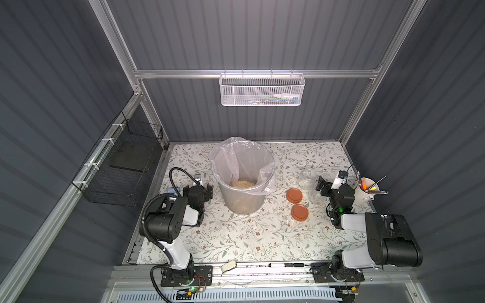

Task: Empty expired oatmeal from jars
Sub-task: Reset both arms

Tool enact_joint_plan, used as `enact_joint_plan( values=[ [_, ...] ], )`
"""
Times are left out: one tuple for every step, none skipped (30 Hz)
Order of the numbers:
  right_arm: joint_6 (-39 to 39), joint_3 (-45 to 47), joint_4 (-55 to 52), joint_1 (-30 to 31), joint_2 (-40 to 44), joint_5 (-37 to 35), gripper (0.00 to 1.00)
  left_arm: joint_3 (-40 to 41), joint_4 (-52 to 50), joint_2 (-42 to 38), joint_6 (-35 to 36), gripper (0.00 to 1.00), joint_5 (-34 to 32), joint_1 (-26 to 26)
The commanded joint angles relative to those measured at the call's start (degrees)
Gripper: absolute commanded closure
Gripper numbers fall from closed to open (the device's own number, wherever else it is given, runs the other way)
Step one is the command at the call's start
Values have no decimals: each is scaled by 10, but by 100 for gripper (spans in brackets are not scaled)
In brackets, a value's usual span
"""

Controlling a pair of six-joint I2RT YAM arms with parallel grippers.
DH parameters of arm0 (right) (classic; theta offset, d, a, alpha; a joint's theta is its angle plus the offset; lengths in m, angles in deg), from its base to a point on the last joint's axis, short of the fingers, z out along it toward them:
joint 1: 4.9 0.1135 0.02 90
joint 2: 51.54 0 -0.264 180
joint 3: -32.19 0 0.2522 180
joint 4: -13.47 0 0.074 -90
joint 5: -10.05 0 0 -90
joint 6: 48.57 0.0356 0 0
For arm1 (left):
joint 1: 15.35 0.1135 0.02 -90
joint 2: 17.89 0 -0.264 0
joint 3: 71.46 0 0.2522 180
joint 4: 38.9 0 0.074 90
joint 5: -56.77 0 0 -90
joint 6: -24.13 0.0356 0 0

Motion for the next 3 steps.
enact_joint_plan(
  values=[
    [-7,-7,-6,5,-8,3,1,-14,-5,-12,-10,0,8,5],
    [-7,-6,-6,5,-6,4,1,-14,-6,-12,-11,0,10,5],
    [-7,-4,-1,5,-5,4,1,-13,-6,-13,-11,0,9,5]
  ],
)
